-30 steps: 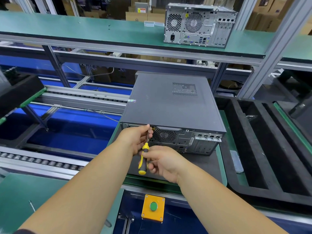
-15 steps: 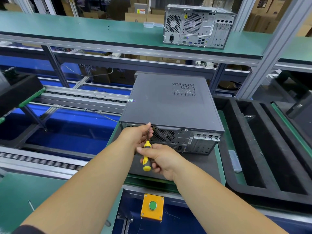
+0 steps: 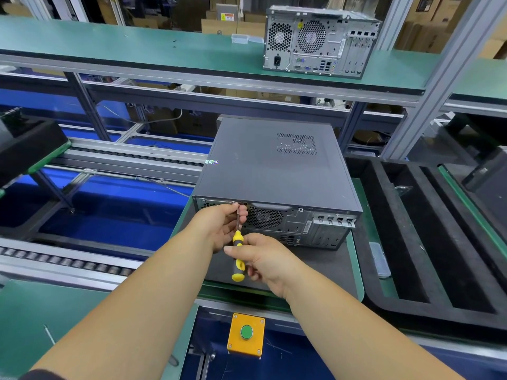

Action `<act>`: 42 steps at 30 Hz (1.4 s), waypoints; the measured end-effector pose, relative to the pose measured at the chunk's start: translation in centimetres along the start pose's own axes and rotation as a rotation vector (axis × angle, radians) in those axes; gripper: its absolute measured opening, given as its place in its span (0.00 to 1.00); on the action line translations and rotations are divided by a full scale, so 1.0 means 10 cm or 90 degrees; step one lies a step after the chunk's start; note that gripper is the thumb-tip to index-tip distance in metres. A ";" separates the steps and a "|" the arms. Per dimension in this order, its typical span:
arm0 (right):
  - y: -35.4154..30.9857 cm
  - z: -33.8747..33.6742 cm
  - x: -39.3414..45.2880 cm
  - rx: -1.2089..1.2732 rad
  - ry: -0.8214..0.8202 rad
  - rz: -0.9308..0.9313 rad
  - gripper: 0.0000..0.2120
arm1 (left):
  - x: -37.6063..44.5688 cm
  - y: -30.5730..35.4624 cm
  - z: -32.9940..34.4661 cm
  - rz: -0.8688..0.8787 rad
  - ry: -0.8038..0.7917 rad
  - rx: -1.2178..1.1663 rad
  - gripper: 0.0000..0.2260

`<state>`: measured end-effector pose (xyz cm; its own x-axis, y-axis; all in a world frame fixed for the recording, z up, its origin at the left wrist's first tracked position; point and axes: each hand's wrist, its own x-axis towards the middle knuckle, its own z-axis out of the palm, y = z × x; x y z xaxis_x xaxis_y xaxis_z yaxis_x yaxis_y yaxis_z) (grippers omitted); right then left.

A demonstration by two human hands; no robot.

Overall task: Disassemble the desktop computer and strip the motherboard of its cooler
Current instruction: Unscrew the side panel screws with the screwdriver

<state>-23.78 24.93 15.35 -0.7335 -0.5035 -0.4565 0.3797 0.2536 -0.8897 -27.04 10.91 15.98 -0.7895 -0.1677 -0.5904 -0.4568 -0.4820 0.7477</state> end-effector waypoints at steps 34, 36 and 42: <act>0.94 -2.95 -0.88 -0.050 0.441 0.054 0.09 | -0.32 -1.44 2.19 0.022 -0.088 0.323 0.12; 0.90 -2.97 -0.86 -0.033 0.445 0.063 0.06 | -0.35 -1.42 2.16 0.036 -0.059 0.332 0.11; 0.48 -2.60 -0.88 0.104 0.378 -0.073 0.09 | -0.40 -1.29 1.95 0.129 -0.122 0.418 0.08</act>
<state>-30.14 52.05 14.93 -0.9450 0.0375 -0.3248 0.3268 0.0718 -0.9424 -26.04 34.57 14.64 -0.9156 -0.0155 -0.4017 -0.3984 0.1697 0.9014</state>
